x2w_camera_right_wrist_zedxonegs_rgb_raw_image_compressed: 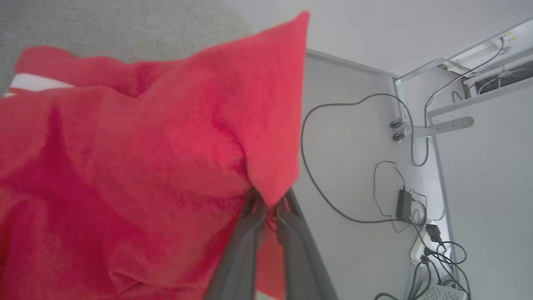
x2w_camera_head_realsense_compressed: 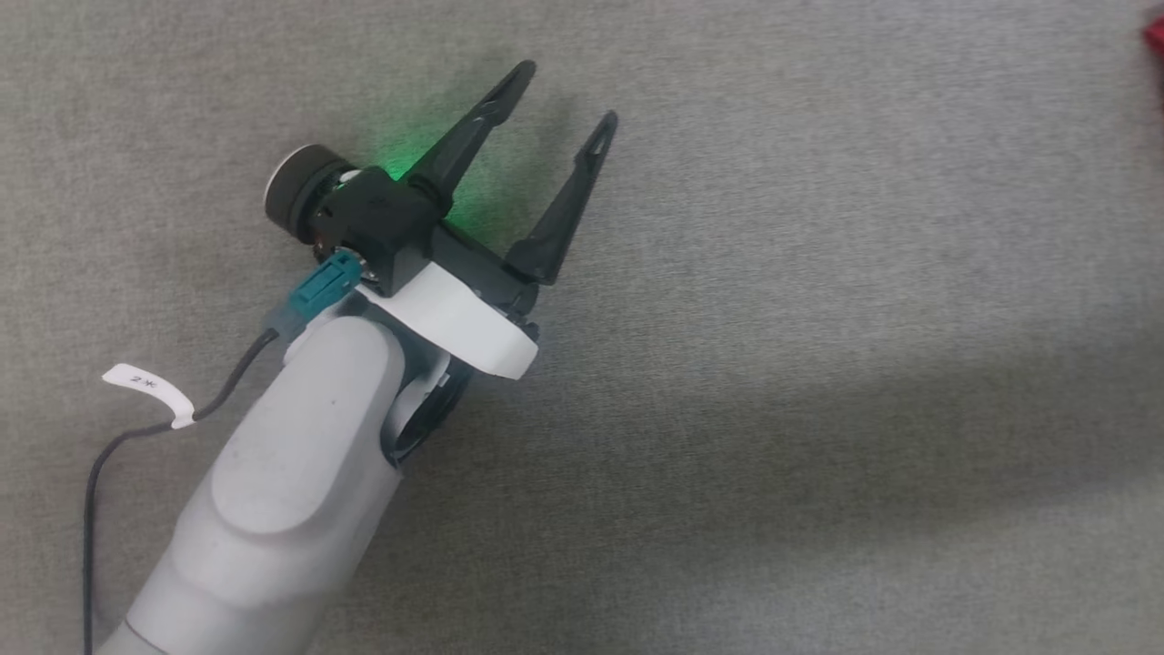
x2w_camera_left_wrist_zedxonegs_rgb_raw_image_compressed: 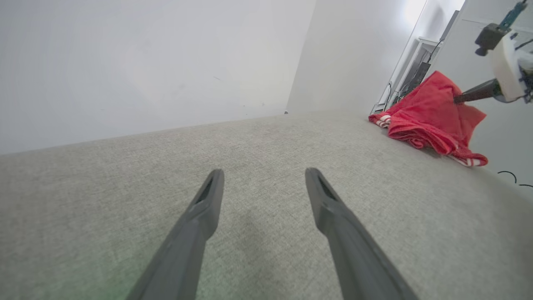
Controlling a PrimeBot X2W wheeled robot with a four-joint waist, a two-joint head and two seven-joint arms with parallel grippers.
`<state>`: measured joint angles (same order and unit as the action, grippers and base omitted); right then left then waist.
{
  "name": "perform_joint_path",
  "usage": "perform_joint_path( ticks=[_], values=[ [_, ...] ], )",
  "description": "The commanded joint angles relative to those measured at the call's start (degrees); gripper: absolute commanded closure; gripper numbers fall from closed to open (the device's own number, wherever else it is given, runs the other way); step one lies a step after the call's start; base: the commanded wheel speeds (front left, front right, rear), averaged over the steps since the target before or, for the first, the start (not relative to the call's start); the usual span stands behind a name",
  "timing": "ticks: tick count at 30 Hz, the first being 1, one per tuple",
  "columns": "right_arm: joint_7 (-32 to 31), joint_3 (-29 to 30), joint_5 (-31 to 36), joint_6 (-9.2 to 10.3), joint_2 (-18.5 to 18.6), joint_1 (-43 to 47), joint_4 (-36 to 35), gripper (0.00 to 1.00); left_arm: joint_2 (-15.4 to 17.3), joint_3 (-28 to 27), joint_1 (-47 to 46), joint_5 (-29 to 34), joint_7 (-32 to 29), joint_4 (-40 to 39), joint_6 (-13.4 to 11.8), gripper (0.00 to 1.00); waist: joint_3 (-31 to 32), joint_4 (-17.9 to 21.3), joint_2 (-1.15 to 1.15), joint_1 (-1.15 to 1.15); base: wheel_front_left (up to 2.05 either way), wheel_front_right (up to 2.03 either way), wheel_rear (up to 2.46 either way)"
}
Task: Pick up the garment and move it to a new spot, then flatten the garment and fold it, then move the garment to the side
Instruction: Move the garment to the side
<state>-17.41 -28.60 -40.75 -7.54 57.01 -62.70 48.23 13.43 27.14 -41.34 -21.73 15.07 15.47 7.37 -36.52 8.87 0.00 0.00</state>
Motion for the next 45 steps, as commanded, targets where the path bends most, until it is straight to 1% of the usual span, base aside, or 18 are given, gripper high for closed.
perform_joint_path(
  ticks=[1,6,10,11,12,13,14,15,16,17,23,25,32,36,37,39,45],
  values=[
    [0.7,-0.1,0.1,0.11,-1.1,-0.8,1.4,1.0,0.2,0.3,0.0,-0.8,0.0,1.3,0.1,0.0,-0.5,-0.6,0.0,0.0,0.0,0.0,0.0],
    [1.3,-0.6,-0.3,0.11,-4.3,-1.8,6.3,1.0,0.9,0.1,0.0,-1.2,0.0,1.6,0.0,0.0,-1.1,-1.9,0.0,0.0,0.0,0.0,0.0],
    [2.1,-0.2,-0.7,0.11,-5.5,-3.2,10.1,1.0,1.6,-0.4,0.6,-1.3,0.0,1.5,-0.1,0.0,-1.0,-2.5,0.0,0.0,0.0,0.0,0.0],
    [2.3,-0.1,-0.6,0.11,-5.8,-3.5,11.2,0.94,1.7,-0.7,0.8,-1.2,0.0,1.4,-0.1,0.0,-0.9,-2.5,0.0,0.0,0.0,0.0,0.0],
    [2.4,-0.2,-0.4,0.11,-6.1,-3.7,12.0,0.74,1.6,-0.9,1.1,-1.4,0.0,1.2,-0.1,0.0,-0.7,-2.5,0.0,0.0,0.0,0.0,0.0],
    [2.4,-0.3,-0.4,0.11,-6.4,-4.1,12.6,0.63,1.6,-1.1,1.3,-1.6,0.0,1.1,-0.1,0.0,-0.4,-2.4,0.0,0.0,0.0,0.0,0.0],
    [2.5,-0.1,-0.6,0.11,-6.6,-4.5,13.2,0.58,1.6,-1.5,1.6,-1.6,0.0,0.9,-0.1,0.0,-0.1,-2.3,0.0,0.0,0.0,0.0,0.0],
    [2.8,-0.2,-0.5,0.11,-6.8,-4.8,13.6,0.43,1.5,-1.8,1.9,-2.1,0.0,0.6,-0.1,0.0,0.2,-2.2,0.0,0.0,0.0,0.0,0.0],
    [2.9,-0.4,-0.4,0.11,-6.9,-4.9,13.9,0.04,1.6,-2.0,2.2,-2.3,0.0,0.4,-0.1,0.0,0.5,-2.1,0.0,0.0,0.0,0.0,0.0],
    [3.0,-0.5,-0.4,0.11,-7.1,-5.1,14.3,0.0,1.7,-2.1,2.5,-2.5,0.0,0.2,-0.1,0.0,0.9,-1.9,0.0,0.0,0.0,0.0,0.0],
    [4.4,-1.4,-0.2,0.11,-8.2,-6.2,15.7,0.0,2.4,-3.5,4.3,-4.7,0.0,-0.9,0.0,0.0,3.5,-1.0,0.0,0.0,0.0,0.0,0.0],
    [5.2,-1.5,-0.8,0.11,-9.0,-6.4,15.9,0.0,2.9,-4.3,5.0,-5.1,0.0,-1.3,0.0,0.0,4.6,-0.6,0.0,0.0,0.0,0.0,0.0],
    [8.2,-2.2,-2.6,0.11,-12.0,-4.6,14.3,0.0,3.5,-8.1,8.6,-4.3,0.0,-2.7,0.1,0.0,8.2,0.0,0.0,0.0,0.0,0.0,0.0],
    [10.9,-3.2,-3.9,0.11,-14.0,-3.0,12.7,0.0,3.7,-10.8,11.5,-3.8,0.0,-3.7,0.0,0.0,10.9,-0.1,0.0,0.0,0.0,0.0,0.0],
    [12.8,-3.3,-4.8,0.11,-15.3,-2.0,11.8,0.0,3.7,-12.3,13.0,-3.3,0.0,-4.1,0.0,0.0,12.4,-0.3,0.0,0.0,0.0,0.0,0.0],
    [14.7,-3.6,-5.5,0.11,-16.3,-0.8,10.9,0.0,3.4,-13.7,14.8,-2.9,0.0,-4.8,-0.1,0.0,13.9,-0.6,0.0,0.0,0.0,0.0,0.0],
    [20.0,-4.8,-7.7,0.11,-19.4,3.0,7.3,0.0,3.9,-18.0,20.4,-1.8,0.1,-6.2,-0.3,0.0,18.1,-1.6,0.0,0.0,0.0,0.0,0.0]
  ],
)
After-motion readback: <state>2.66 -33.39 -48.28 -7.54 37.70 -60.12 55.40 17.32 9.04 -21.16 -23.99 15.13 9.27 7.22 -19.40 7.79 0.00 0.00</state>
